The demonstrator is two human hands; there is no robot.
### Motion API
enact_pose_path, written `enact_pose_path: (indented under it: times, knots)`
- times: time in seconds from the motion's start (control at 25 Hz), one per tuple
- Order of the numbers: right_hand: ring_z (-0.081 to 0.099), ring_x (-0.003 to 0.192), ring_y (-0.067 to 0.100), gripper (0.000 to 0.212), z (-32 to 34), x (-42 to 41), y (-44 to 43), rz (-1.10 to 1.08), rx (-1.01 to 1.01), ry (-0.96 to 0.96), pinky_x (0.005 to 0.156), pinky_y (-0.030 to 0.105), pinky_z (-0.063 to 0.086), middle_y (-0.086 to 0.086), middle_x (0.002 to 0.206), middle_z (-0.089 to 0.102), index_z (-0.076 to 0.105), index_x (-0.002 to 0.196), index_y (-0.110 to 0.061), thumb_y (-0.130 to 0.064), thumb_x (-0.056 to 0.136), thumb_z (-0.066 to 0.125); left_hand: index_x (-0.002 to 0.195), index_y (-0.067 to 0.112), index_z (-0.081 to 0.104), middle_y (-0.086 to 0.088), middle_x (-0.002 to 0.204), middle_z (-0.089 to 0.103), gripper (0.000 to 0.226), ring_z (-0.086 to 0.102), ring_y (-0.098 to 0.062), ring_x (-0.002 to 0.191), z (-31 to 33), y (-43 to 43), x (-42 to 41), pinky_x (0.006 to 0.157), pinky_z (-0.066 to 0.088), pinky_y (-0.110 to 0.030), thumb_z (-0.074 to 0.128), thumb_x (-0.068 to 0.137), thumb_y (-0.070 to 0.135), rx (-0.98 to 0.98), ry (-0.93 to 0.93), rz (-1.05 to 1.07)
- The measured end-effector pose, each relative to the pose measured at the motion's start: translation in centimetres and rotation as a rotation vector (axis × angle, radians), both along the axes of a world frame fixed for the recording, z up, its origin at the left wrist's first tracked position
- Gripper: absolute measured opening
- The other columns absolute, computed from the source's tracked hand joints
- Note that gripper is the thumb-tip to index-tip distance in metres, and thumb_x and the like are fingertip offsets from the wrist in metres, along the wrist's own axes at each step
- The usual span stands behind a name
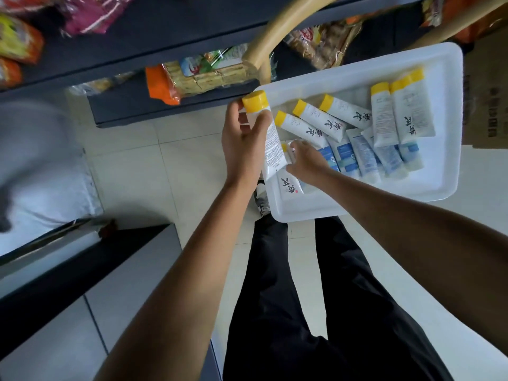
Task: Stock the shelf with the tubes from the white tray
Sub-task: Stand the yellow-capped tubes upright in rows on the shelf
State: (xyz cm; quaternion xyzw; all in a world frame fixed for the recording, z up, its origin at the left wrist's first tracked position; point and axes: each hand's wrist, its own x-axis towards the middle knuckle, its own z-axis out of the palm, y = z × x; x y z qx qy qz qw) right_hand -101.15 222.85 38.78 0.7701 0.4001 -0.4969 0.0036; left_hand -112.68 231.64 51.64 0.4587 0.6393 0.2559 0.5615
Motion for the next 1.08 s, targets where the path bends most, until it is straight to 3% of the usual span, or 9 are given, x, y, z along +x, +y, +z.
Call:
enact_pose_path:
  times: [0.12,0.32,0.48,0.64,0.76,0.88,0.96,1.04,1.08]
  knots:
    - [0.056,0.120,0.042,0.055,-1.0,-1.4,1.0,0.056,-0.037,-0.117,0.091,0.046,0.050,0.020,0.135,0.047,0.043,0.135,-0.009,-0.020,0.087,0.068,0.095,0.017,0.061,0.005,0.085,0.068,0.012,0.060,-0.014,0.079,0.9,-0.2,-1.6,0.075,0.048,-0.032,0.066,0.084,0.018,-0.045,-0.072,0.114]
    - [0.062,0.110,0.042,0.095,-1.6,-4.3,0.5,0.340,-0.111,-0.318,0.063,0.040,0.044,0.021,0.151,0.025,0.012,0.153,-0.026,-0.014,0.082,0.074,0.095,0.024,0.062,-0.003,0.095,0.067,0.012,0.059,-0.017,0.086,1.4,-0.9,-4.2,0.080,0.048,-0.040,0.066,0.083,0.025,-0.095,-0.051,0.186]
    - [0.065,0.100,0.040,0.078,-0.9,-4.4,1.3,0.272,-0.103,-0.307,0.062,0.038,0.044,0.022,0.141,0.033,0.024,0.148,-0.023,-0.011,0.085,0.068,0.096,0.021,0.062,-0.002,0.090,0.060,0.012,0.057,-0.019,0.088,2.3,-1.3,-5.8,0.082,0.049,-0.041,0.067,0.086,0.026,-0.097,-0.040,0.211]
    - [0.064,0.098,0.041,0.067,0.7,-3.6,0.9,0.219,0.026,-0.294,0.064,0.040,0.043,0.019,0.133,0.040,0.031,0.142,-0.017,-0.006,0.085,0.065,0.094,0.020,0.060,-0.005,0.089,0.049,0.012,0.050,-0.019,0.086,4.0,-1.4,-6.3,0.081,0.045,-0.038,0.068,0.086,0.026,-0.062,-0.082,0.308]
    - [0.062,0.098,0.042,0.054,2.7,-1.9,0.7,0.098,0.083,-0.253,0.067,0.042,0.043,0.016,0.121,0.047,0.038,0.129,-0.013,-0.011,0.083,0.066,0.100,0.014,0.058,0.001,0.088,0.056,0.014,0.056,-0.016,0.087,6.1,-1.6,-5.9,0.073,0.049,-0.033,0.067,0.092,0.020,-0.069,-0.115,0.304]
    - [0.063,0.100,0.039,0.046,5.9,0.5,0.3,0.015,0.074,-0.191,0.076,0.041,0.052,0.016,0.121,0.051,0.055,0.124,-0.016,-0.022,0.081,0.070,0.101,0.008,0.054,-0.008,0.095,0.061,0.022,0.061,-0.019,0.085,8.6,-1.6,-5.6,0.062,0.052,-0.031,0.066,0.088,0.019,-0.080,-0.218,0.317]
    - [0.069,0.087,0.033,0.034,9.4,2.3,0.1,-0.174,0.107,-0.093,0.066,0.036,0.059,0.016,0.109,0.064,0.068,0.109,-0.018,-0.027,0.077,0.073,0.104,0.006,0.054,-0.013,0.100,0.063,0.022,0.065,-0.020,0.085,10.7,-1.5,-5.6,0.063,0.055,-0.032,0.066,0.088,0.013,-0.072,-0.299,0.348]
    - [0.072,0.065,0.023,0.023,13.8,4.0,-0.1,-0.440,0.160,0.034,0.053,0.027,0.058,0.014,0.086,0.074,0.071,0.096,-0.017,-0.030,0.078,0.075,0.114,0.006,0.055,-0.024,0.116,0.063,0.024,0.069,-0.031,0.101,13.1,-1.6,-5.5,0.070,0.060,-0.035,0.064,0.092,0.004,-0.070,-0.428,0.348]
    - [0.071,0.060,0.022,0.022,16.0,4.8,-0.4,-0.534,0.184,0.107,0.056,0.029,0.059,0.013,0.080,0.074,0.071,0.094,-0.014,-0.030,0.081,0.076,0.117,0.007,0.056,-0.028,0.126,0.060,0.026,0.067,-0.038,0.112,14.3,-1.7,-5.5,0.075,0.060,-0.037,0.062,0.092,0.002,-0.072,-0.492,0.341]
